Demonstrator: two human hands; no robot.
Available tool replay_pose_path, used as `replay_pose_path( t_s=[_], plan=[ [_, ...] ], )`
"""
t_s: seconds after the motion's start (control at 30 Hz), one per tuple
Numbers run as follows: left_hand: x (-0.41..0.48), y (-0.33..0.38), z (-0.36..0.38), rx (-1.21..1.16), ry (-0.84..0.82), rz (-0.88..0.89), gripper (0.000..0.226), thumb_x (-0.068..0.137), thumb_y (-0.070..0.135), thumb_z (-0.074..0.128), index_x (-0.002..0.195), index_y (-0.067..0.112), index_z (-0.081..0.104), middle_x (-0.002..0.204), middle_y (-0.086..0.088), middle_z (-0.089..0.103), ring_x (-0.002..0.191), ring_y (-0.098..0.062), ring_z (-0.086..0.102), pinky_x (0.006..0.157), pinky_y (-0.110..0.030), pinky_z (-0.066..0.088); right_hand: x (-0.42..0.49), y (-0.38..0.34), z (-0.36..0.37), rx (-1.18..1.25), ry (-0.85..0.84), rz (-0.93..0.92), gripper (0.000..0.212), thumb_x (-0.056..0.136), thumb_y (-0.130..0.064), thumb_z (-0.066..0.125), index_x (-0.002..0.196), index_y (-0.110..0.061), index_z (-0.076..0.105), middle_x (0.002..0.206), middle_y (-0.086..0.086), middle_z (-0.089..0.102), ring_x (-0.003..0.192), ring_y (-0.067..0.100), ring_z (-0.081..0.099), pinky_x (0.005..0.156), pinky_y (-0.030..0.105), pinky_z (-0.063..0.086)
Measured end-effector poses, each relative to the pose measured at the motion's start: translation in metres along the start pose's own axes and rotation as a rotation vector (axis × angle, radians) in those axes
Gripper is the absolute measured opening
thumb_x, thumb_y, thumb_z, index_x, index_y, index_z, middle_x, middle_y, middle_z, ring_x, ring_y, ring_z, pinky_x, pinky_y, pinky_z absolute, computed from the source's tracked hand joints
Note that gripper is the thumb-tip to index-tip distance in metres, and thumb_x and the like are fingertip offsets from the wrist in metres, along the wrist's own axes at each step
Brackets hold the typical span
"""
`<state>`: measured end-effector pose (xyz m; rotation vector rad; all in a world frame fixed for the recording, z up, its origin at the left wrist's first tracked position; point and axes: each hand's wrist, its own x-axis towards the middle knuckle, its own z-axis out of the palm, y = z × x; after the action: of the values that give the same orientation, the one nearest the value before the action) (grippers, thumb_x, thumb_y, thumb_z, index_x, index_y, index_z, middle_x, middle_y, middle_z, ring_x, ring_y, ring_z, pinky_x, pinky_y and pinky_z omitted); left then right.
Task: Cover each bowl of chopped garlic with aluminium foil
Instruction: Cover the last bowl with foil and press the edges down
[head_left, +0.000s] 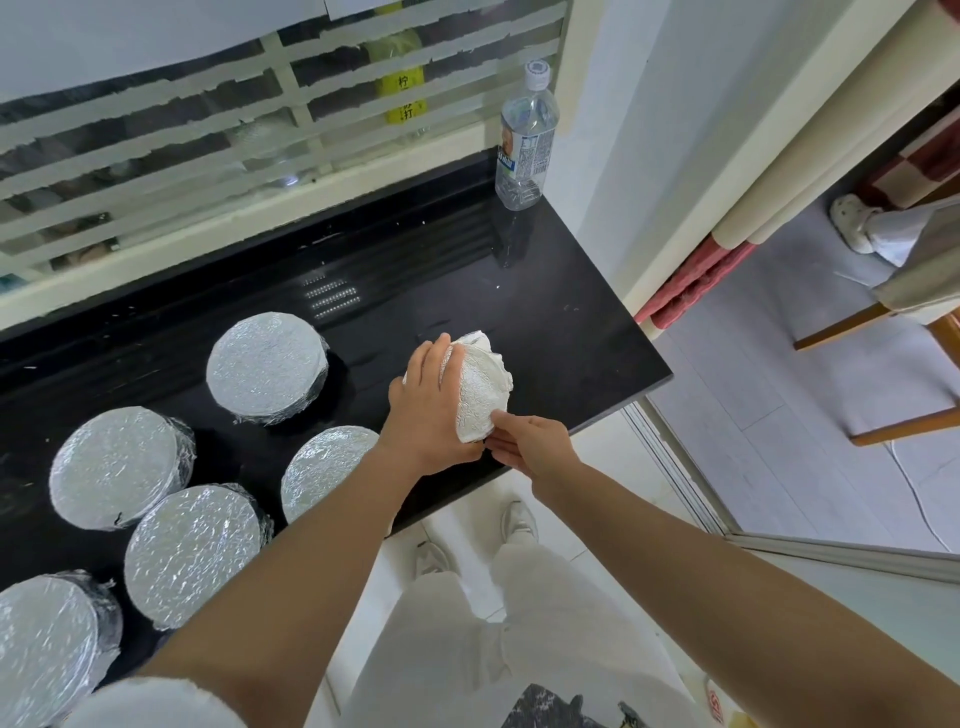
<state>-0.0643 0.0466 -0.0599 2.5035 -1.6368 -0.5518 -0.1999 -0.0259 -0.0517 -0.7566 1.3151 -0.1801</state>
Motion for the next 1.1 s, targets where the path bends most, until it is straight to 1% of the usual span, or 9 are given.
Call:
replay_pose_path(
  t_s=[0.07, 0.17, 0.23, 0.33, 0.47, 0.57, 0.7, 0.87, 1.1],
  plan=[
    [0.002, -0.003, -0.007, -0.043, -0.054, 0.025, 0.125, 0.065, 0.072, 0.071, 0.156, 0.016, 0.006, 0.163, -0.008, -0.012, 0.15, -0.026, -0.009, 0.114, -0.055, 0.025, -0.001, -0.002, 0.0, -0.006, -0.018, 0.015, 0.019, 0.086, -0.021, 0.073, 0.095, -0.004, 0.07, 0.1, 0.013, 0.073, 0.094, 0.022, 0.071, 0.074, 0.025, 0.057],
    [0.004, -0.004, -0.016, -0.063, -0.094, -0.01, 0.127, 0.061, 0.089, 0.054, 0.157, 0.021, 0.004, 0.16, -0.009, -0.026, 0.148, -0.026, -0.023, 0.119, -0.061, 0.002, -0.002, -0.006, -0.002, -0.044, -0.035, 0.032, 0.012, 0.087, -0.02, 0.072, 0.087, -0.008, 0.07, 0.098, 0.011, 0.073, 0.092, 0.021, 0.07, 0.074, 0.024, 0.058],
    [0.001, -0.001, -0.016, 0.016, -0.015, -0.053, 0.126, 0.057, 0.098, 0.033, 0.156, 0.022, 0.011, 0.161, -0.012, -0.021, 0.149, -0.028, -0.019, 0.116, -0.064, -0.005, -0.002, -0.008, -0.003, -0.085, -0.055, 0.024, 0.011, 0.088, -0.019, 0.069, 0.086, -0.008, 0.069, 0.098, 0.013, 0.072, 0.092, 0.022, 0.07, 0.074, 0.024, 0.058],
    [-0.007, 0.011, -0.011, 0.044, 0.131, -0.187, 0.124, 0.057, 0.098, 0.018, 0.155, 0.022, 0.018, 0.163, -0.018, -0.001, 0.149, -0.033, 0.0, 0.116, -0.061, 0.005, 0.0, -0.013, -0.004, -0.105, -0.05, 0.052, 0.017, 0.093, -0.022, 0.059, 0.094, -0.007, 0.067, 0.095, 0.012, 0.073, 0.09, 0.023, 0.072, 0.074, 0.029, 0.059],
    [-0.011, 0.032, -0.001, 0.013, 0.093, -0.347, 0.127, 0.06, 0.098, 0.031, 0.156, 0.017, 0.008, 0.161, -0.021, 0.004, 0.146, -0.038, 0.01, 0.112, -0.054, 0.02, 0.003, -0.015, -0.006, -0.054, -0.037, 0.128, 0.035, 0.099, -0.026, 0.041, 0.091, -0.004, 0.068, 0.087, 0.013, 0.074, 0.084, 0.025, 0.071, 0.082, 0.036, 0.058],
    [-0.006, 0.04, 0.003, 0.013, 0.103, -0.402, 0.126, 0.068, 0.089, 0.05, 0.155, 0.01, 0.003, 0.16, -0.022, 0.002, 0.147, -0.038, 0.009, 0.112, -0.051, 0.025, 0.001, -0.014, -0.005, -0.015, -0.04, 0.129, 0.033, 0.097, -0.015, 0.036, 0.087, -0.003, 0.065, 0.084, 0.014, 0.072, 0.081, 0.027, 0.07, 0.083, 0.037, 0.057],
    [0.0, 0.038, 0.007, 0.028, 0.138, -0.386, 0.119, 0.072, 0.074, 0.063, 0.154, 0.01, 0.006, 0.159, -0.02, 0.007, 0.146, -0.037, 0.012, 0.111, -0.051, 0.029, 0.001, -0.014, -0.003, -0.077, -0.09, 0.106, 0.025, 0.097, -0.01, 0.037, 0.099, -0.003, 0.061, 0.086, 0.013, 0.072, 0.084, 0.026, 0.07, 0.079, 0.035, 0.058],
    [0.0, 0.031, 0.013, 0.05, 0.19, -0.357, 0.117, 0.065, 0.075, 0.065, 0.151, 0.009, 0.02, 0.154, -0.02, 0.021, 0.14, -0.038, 0.024, 0.1, -0.051, 0.039, 0.015, -0.02, -0.008, -0.403, 0.014, -0.254, 0.017, 0.096, -0.023, 0.051, 0.108, -0.012, 0.056, 0.102, 0.005, 0.066, 0.091, 0.019, 0.065, 0.078, 0.031, 0.055],
    [0.0, 0.025, 0.02, 0.021, 0.238, -0.337, 0.114, 0.059, 0.071, 0.067, 0.146, 0.008, 0.03, 0.15, -0.023, 0.032, 0.136, -0.04, 0.034, 0.097, -0.053, 0.042, 0.029, -0.035, -0.004, -0.252, -0.059, -0.116, 0.025, 0.094, -0.029, 0.06, 0.104, -0.007, 0.064, 0.086, 0.001, 0.065, 0.075, 0.01, 0.061, 0.069, 0.022, 0.054]
  ],
)
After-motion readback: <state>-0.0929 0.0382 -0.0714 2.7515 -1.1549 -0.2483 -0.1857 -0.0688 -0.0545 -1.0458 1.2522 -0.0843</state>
